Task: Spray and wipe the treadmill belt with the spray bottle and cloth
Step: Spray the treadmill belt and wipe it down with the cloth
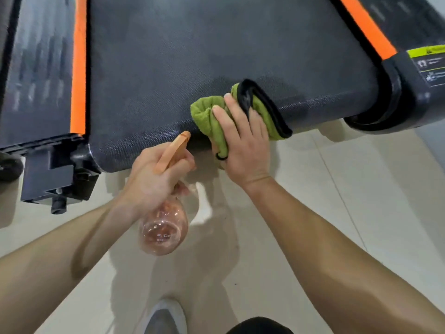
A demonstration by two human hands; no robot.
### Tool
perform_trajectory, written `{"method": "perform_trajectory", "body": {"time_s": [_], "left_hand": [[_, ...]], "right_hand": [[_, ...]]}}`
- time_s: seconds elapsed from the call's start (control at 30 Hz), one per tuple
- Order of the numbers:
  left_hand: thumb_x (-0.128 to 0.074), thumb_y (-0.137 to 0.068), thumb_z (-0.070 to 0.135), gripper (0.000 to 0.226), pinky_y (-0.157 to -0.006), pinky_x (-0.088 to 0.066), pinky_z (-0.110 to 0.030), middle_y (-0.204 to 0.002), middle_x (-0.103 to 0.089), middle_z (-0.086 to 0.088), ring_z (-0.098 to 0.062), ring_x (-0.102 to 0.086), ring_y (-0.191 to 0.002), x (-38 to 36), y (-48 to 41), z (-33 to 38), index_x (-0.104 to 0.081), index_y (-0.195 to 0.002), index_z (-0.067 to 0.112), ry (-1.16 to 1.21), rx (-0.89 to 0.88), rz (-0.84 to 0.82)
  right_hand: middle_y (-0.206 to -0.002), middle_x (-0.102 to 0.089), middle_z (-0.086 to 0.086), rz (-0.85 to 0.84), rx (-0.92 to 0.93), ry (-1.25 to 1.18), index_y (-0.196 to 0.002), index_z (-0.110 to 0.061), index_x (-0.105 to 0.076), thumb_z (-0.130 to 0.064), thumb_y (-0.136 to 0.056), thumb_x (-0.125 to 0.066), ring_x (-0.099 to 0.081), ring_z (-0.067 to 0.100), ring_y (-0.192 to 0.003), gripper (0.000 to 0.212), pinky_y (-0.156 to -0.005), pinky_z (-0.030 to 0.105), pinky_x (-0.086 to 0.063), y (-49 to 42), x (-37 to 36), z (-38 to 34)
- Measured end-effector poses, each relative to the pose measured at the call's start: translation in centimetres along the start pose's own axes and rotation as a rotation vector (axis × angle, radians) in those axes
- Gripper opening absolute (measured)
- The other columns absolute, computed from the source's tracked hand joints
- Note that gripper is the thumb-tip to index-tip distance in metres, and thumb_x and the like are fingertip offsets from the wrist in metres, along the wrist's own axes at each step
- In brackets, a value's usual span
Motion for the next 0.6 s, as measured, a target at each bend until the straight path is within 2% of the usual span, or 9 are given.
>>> {"method": "perform_trajectory", "body": {"time_s": [0.03, 0.13, 0.23, 0.37, 0.43, 0.5, 0.53, 0.6], "left_hand": [[-0.069, -0.08, 0.03, 0.02, -0.058, -0.06, -0.045, -0.093, -0.072, -0.02, -0.026, -0.069, -0.051, -0.2, 0.1, -0.2, -0.07, -0.086, 0.011, 0.011, 0.002, -0.019], [-0.069, -0.08, 0.024, 0.031, -0.045, -0.052, -0.029, -0.093, -0.063, -0.02, -0.021, -0.058, -0.053, -1.8, 0.5, -0.8, -0.064, -0.09, -0.006, 0.096, 0.038, -0.063], [-0.068, -0.081, 0.02, 0.013, -0.045, -0.054, -0.032, -0.094, -0.064, -0.034, -0.022, -0.056, -0.051, -3.8, 0.9, -0.9, -0.067, -0.077, 0.008, 0.086, 0.017, -0.119], [-0.068, -0.094, 0.007, 0.011, -0.049, -0.055, -0.034, -0.094, -0.068, -0.029, -0.02, -0.06, -0.051, -6.2, 0.9, 0.2, -0.067, -0.086, -0.001, 0.041, -0.042, -0.225], [-0.068, -0.089, 0.012, 0.012, -0.048, -0.051, -0.03, -0.076, -0.067, -0.017, -0.019, -0.064, -0.049, -7.2, 0.8, 1.0, -0.066, -0.08, 0.005, -0.004, -0.067, -0.238], [-0.069, -0.084, 0.018, 0.018, -0.047, -0.048, -0.027, -0.06, -0.059, 0.001, -0.022, -0.07, -0.049, -7.8, 0.5, 1.3, -0.06, -0.069, 0.014, -0.071, -0.059, -0.214], [-0.069, -0.086, 0.017, 0.022, -0.046, -0.047, -0.025, -0.058, -0.058, 0.004, -0.023, -0.071, -0.05, -8.1, 0.4, 1.4, -0.057, -0.068, 0.016, -0.089, -0.05, -0.205], [-0.069, -0.088, 0.014, 0.021, -0.046, -0.047, -0.025, -0.061, -0.063, -0.001, -0.022, -0.072, -0.05, -8.3, 0.4, 1.4, -0.059, -0.07, 0.014, -0.097, -0.036, -0.201]], "right_hand": [[-0.152, -0.051, 0.01, 0.057, -0.029, 0.032, -0.141, -0.019, -0.055, -0.025, -0.09, -0.068, -0.051, 0.036, -0.129, 0.053, -0.116, 0.041, -0.032, 0.1, 0.9, 2.1], [-0.157, -0.043, 0.018, 0.141, -0.272, 0.021, -0.142, -0.011, -0.051, -0.024, -0.098, -0.059, -0.047, 0.04, -0.137, 0.047, -0.12, 0.032, -0.023, 1.9, 4.0, 9.3], [-0.159, -0.038, 0.013, 0.064, -0.514, -0.105, -0.144, -0.009, -0.049, -0.018, -0.099, -0.051, -0.039, 0.029, -0.144, 0.046, -0.117, 0.022, -0.026, 4.3, 5.7, 11.9], [-0.132, -0.059, 0.005, 0.259, -0.827, -0.361, -0.139, -0.004, -0.051, -0.018, -0.102, -0.049, -0.055, 0.013, -0.118, 0.04, -0.092, 0.0, -0.033, 5.7, 7.9, 11.1], [-0.129, -0.064, 0.009, 0.339, -0.912, -0.427, -0.138, -0.005, -0.052, -0.022, -0.102, -0.049, -0.061, 0.02, -0.116, 0.04, -0.087, 0.002, -0.039, 6.6, 8.5, 10.6], [-0.126, -0.066, 0.007, 0.327, -0.967, -0.448, -0.137, -0.009, -0.053, -0.03, -0.101, -0.047, -0.063, 0.021, -0.114, 0.042, -0.091, 0.012, -0.046, 7.4, 8.7, 10.4], [-0.124, -0.067, 0.005, 0.303, -0.989, -0.442, -0.137, -0.012, -0.053, -0.033, -0.1, -0.047, -0.064, 0.019, -0.113, 0.042, -0.094, 0.019, -0.049, 7.7, 8.8, 10.3], [-0.119, -0.068, 0.003, 0.266, -1.008, -0.435, -0.134, -0.015, -0.054, -0.037, -0.099, -0.046, -0.065, 0.017, -0.109, 0.042, -0.097, 0.031, -0.051, 8.0, 8.9, 10.2]]}}
Point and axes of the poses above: each hand's wrist, its own y-axis away from the middle knuckle, its own x-axis out of the back of the hand, z = x × y, the point moved 5 cm from there along -y, towards the middle knuckle
